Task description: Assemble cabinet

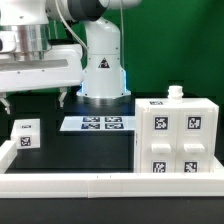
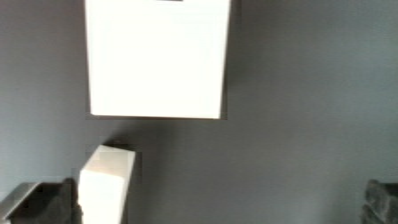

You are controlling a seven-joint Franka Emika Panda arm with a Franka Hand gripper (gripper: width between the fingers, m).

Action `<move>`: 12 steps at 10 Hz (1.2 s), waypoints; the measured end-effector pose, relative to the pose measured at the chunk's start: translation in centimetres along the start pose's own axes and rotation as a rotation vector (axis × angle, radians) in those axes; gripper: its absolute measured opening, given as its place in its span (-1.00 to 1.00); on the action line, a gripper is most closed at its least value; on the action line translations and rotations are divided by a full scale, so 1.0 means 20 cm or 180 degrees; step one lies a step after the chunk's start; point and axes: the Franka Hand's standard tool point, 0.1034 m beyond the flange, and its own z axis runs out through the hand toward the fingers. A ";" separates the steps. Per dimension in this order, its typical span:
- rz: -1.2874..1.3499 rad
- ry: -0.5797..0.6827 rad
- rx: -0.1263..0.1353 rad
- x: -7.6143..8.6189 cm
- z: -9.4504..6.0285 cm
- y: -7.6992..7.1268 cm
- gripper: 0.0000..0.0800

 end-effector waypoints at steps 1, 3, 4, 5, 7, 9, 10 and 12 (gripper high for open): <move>0.0004 -0.0001 0.0000 0.00 0.00 0.00 0.99; -0.0020 -0.0011 0.0003 -0.01 0.01 0.01 0.99; -0.0059 -0.0044 0.0004 -0.05 0.03 0.06 0.99; -0.0055 -0.0078 -0.0003 -0.12 0.08 0.11 0.99; -0.0057 -0.0113 -0.0017 -0.21 0.14 0.15 0.99; -0.0033 -0.0140 -0.0012 -0.26 0.18 0.15 0.99; -0.0034 -0.0158 -0.0002 -0.27 0.20 0.13 0.99; -0.0039 -0.0208 0.0022 -0.29 0.24 0.12 0.99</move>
Offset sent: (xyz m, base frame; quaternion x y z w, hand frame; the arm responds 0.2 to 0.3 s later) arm -0.0085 -0.0341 -0.0135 0.0134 -0.0304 -0.0107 0.9994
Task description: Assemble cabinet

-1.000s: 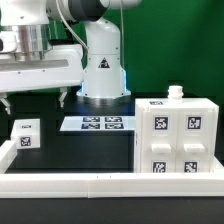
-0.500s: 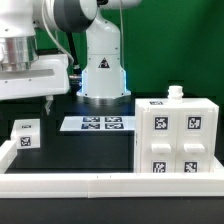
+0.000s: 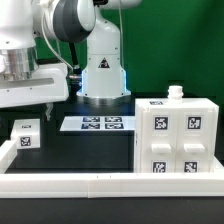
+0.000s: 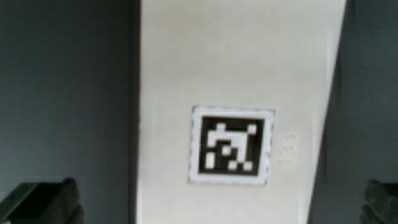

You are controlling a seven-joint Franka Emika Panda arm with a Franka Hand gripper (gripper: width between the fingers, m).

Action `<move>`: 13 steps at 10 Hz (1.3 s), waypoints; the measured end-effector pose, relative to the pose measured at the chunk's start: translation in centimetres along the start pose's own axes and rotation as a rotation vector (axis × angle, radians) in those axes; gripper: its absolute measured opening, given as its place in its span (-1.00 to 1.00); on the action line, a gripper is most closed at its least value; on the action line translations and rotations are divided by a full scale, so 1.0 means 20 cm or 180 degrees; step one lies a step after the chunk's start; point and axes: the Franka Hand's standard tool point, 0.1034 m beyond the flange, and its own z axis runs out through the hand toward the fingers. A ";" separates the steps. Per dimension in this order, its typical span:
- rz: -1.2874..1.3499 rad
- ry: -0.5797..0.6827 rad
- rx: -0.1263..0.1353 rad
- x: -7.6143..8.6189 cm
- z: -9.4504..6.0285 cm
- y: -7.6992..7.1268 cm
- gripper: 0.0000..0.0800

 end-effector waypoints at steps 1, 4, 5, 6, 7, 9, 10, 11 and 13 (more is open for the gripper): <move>-0.0007 -0.0001 -0.0029 -0.01 0.03 0.00 0.99; -0.0013 0.0009 -0.0115 -0.03 0.12 0.01 0.99; -0.0011 0.0026 -0.0144 -0.05 0.12 0.01 0.99; -0.0011 0.0032 -0.0155 -0.05 0.13 0.00 0.99; -0.0011 0.0032 -0.0155 -0.05 0.13 0.00 0.88; -0.0012 0.0032 -0.0155 -0.05 0.13 0.00 0.44; -0.0012 0.0032 -0.0155 -0.05 0.13 0.00 0.44; -0.0012 0.0032 -0.0155 -0.05 0.13 0.00 0.38; -0.0019 0.0029 -0.0150 -0.05 0.12 0.00 0.38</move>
Offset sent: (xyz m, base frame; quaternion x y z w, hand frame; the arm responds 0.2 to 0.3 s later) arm -0.0049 0.0044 -0.0253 -0.0194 0.0257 0.0094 0.9994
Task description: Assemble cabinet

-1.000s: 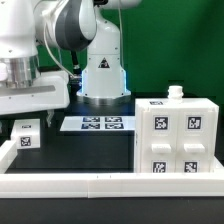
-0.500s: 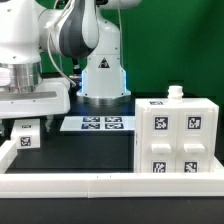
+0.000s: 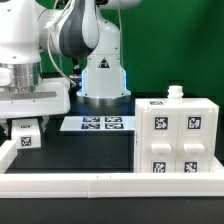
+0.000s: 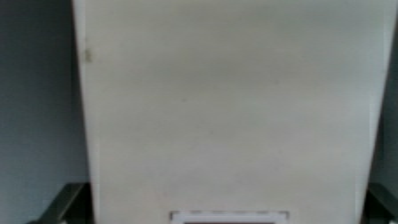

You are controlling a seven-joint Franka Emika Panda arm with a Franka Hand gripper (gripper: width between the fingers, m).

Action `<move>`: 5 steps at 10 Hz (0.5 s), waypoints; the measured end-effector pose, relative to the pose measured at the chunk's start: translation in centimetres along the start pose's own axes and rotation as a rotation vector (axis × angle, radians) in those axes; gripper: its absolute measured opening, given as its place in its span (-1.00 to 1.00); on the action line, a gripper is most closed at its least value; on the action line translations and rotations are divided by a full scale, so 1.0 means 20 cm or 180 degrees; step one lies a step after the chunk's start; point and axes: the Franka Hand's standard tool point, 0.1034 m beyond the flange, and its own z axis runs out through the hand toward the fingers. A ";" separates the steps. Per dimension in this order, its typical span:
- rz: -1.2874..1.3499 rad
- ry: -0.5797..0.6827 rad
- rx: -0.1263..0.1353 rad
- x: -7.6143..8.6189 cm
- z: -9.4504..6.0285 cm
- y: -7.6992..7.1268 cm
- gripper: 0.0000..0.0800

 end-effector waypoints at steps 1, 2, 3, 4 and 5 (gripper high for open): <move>-0.0017 0.0016 0.0039 0.04 -0.07 0.00 0.38; -0.0033 0.0080 0.0048 0.10 -0.17 -0.04 0.38; -0.0012 0.0114 0.0078 0.15 -0.25 -0.09 0.38; -0.0021 0.0138 0.0112 0.21 -0.33 -0.15 0.38; 0.0020 0.0157 0.0154 0.26 -0.42 -0.21 0.38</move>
Offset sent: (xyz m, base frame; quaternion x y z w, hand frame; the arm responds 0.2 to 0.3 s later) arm 0.0228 0.0423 0.0648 0.0012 -0.0186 0.0087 0.9998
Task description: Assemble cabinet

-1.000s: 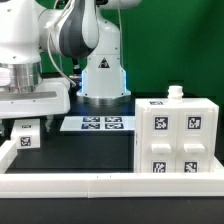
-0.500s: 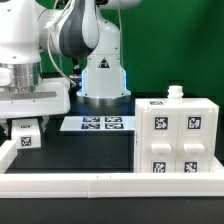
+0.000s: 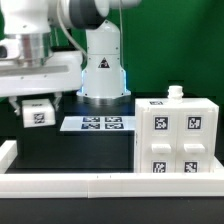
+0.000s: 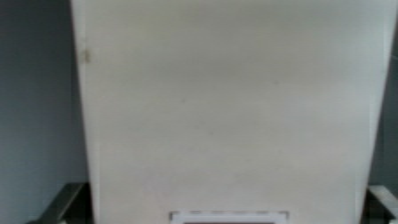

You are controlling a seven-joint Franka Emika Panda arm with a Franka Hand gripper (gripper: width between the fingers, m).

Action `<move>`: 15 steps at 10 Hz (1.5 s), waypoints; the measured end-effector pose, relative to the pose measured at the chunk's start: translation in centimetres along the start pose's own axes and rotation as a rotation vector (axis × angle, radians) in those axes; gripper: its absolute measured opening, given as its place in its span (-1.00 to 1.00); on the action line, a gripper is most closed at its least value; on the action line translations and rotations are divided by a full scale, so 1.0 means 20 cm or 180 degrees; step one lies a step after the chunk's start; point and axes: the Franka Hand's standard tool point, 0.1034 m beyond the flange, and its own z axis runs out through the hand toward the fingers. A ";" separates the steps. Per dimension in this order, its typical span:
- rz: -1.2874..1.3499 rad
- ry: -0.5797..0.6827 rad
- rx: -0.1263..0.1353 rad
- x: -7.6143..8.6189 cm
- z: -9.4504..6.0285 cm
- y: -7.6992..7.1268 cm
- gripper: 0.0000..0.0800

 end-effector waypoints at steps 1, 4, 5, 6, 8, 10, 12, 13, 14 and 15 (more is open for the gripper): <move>0.0028 0.0034 0.0024 0.06 -0.08 -0.07 0.38; 0.0431 0.0049 0.0051 0.27 -0.23 -0.34 0.38; 0.0427 0.0071 0.0011 0.35 -0.25 -0.41 0.38; 0.0337 0.0061 0.0023 0.33 -0.24 -0.40 0.38; 0.0352 0.0053 0.0023 0.33 -0.23 -0.39 0.38; 0.0352 0.0052 0.0023 0.33 -0.23 -0.39 0.38; 0.0321 -0.0003 0.0040 0.37 -0.29 -0.46 0.38; 0.0282 -0.0007 0.0060 0.44 -0.35 -0.52 0.38; 0.0234 -0.0007 0.0078 0.51 -0.40 -0.58 0.38; 0.0175 -0.0050 0.0113 0.58 -0.45 -0.63 0.38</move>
Offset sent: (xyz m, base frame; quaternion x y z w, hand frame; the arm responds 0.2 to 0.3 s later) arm 0.0480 0.0837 0.0487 -0.0259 -0.0332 0.1016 0.9939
